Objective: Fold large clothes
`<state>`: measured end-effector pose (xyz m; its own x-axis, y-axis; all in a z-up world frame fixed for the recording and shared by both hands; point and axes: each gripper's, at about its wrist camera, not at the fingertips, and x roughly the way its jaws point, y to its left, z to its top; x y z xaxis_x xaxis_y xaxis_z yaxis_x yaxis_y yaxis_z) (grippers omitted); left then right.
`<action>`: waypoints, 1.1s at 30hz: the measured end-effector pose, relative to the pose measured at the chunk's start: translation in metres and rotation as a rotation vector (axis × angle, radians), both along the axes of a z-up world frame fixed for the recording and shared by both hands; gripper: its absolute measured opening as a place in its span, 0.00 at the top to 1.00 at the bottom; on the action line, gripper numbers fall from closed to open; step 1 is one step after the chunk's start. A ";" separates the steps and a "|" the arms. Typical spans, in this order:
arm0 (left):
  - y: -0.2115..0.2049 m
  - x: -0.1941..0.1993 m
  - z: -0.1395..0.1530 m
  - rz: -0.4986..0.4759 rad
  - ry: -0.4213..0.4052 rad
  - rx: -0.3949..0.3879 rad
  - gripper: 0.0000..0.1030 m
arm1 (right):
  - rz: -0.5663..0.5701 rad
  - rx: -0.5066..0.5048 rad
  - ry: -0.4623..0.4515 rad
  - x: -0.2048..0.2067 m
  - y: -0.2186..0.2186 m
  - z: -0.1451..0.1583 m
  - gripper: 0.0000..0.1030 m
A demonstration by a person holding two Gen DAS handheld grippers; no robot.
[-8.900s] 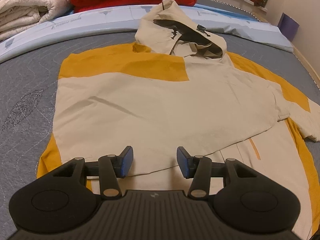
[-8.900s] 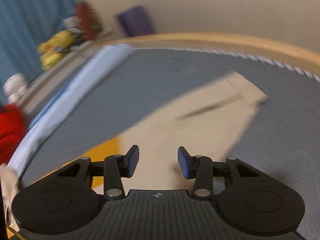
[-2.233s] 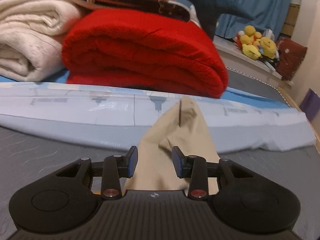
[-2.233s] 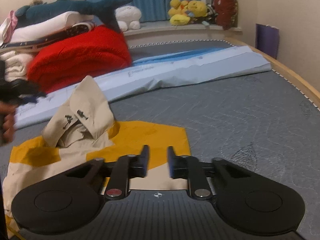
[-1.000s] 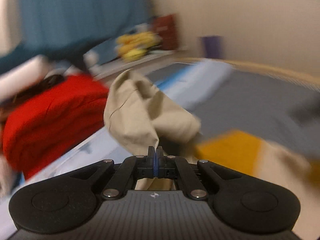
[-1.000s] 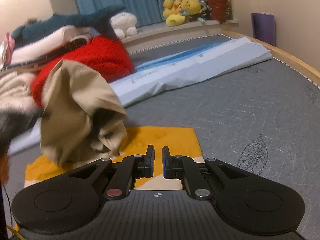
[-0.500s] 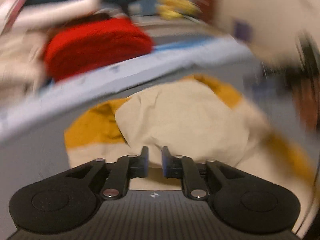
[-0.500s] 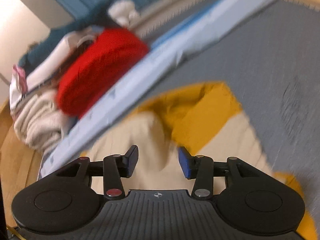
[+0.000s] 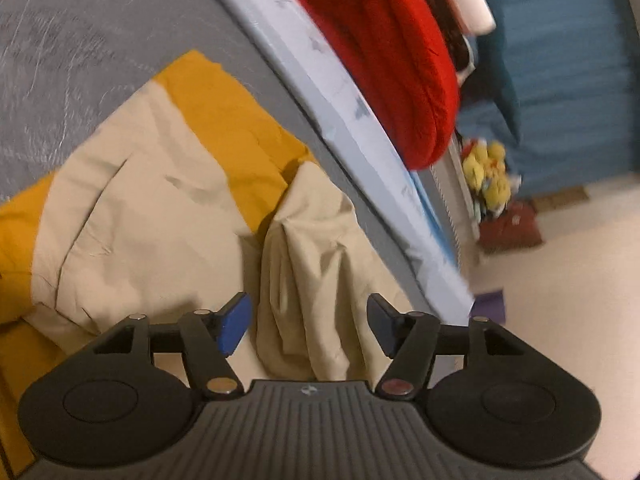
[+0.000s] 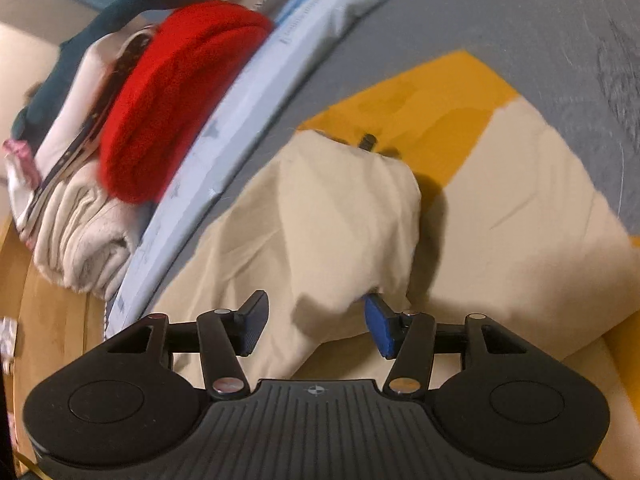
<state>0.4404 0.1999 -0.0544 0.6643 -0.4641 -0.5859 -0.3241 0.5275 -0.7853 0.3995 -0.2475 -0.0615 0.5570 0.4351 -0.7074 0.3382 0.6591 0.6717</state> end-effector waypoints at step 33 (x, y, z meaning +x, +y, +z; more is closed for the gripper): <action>-0.060 0.020 -0.042 -0.398 0.160 0.435 0.94 | -0.027 -0.058 0.220 -0.010 0.001 -0.046 0.96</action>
<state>0.4600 0.1398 -0.0966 0.3769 -0.3543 -0.8558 -0.1326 0.8938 -0.4284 0.3891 -0.2464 -0.1076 0.3975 0.3773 -0.8365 0.4908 0.6828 0.5412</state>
